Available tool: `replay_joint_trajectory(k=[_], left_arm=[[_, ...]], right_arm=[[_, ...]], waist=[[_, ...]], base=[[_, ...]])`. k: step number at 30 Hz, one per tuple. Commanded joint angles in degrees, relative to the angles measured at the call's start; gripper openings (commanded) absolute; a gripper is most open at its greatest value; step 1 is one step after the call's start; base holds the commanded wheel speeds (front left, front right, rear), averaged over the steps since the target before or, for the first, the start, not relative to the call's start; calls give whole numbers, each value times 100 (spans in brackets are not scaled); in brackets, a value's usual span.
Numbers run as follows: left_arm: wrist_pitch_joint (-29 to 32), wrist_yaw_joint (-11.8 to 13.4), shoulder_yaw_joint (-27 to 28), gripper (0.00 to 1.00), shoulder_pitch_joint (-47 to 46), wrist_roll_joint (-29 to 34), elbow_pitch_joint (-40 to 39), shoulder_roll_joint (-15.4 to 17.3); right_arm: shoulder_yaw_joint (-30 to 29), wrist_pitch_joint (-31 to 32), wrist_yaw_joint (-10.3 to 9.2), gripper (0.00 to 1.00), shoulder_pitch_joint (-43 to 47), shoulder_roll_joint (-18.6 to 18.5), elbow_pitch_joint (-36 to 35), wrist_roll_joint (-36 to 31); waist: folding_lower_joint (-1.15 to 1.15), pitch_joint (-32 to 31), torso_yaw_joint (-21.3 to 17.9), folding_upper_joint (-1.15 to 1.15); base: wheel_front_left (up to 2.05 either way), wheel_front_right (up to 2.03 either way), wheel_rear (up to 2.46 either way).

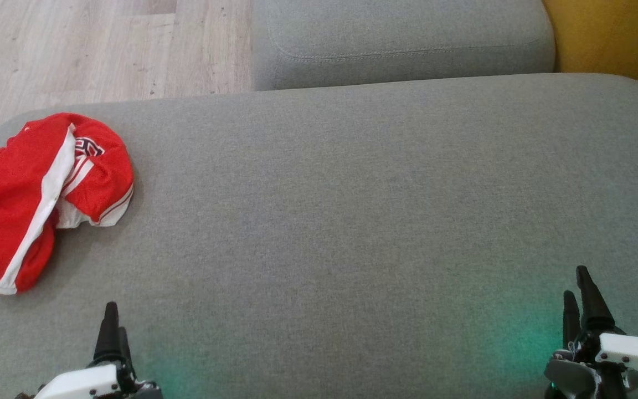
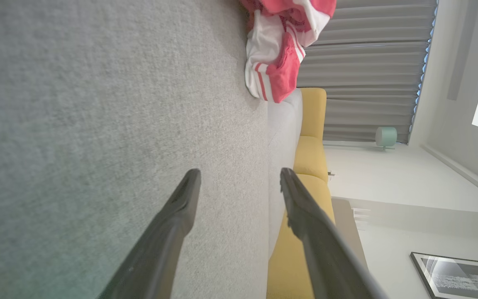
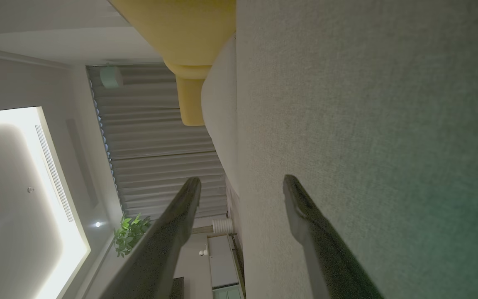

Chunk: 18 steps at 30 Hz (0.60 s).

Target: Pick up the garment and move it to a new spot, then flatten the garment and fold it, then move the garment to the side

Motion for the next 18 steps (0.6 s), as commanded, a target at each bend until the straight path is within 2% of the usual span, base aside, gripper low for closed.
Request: replay_joint_trajectory(k=[1,12,18], left_arm=[[-75,-5,-17,100,-201,83,-243,28],[-263,-5,-90,100,-180,496,-496,31],[-365,27,-164,100,-197,917,-684,33]], right_arm=[[18,-75,5,100,-178,-24,-220,-91],[0,-261,9,100,-170,-29,-464,-858],[46,-363,11,100,-142,-32,-644,-1329]], waist=[[0,-1,0,0],[0,-1,2,0],[0,3,10,0]], base=[[0,0,0],[0,0,0],[0,0,0]])
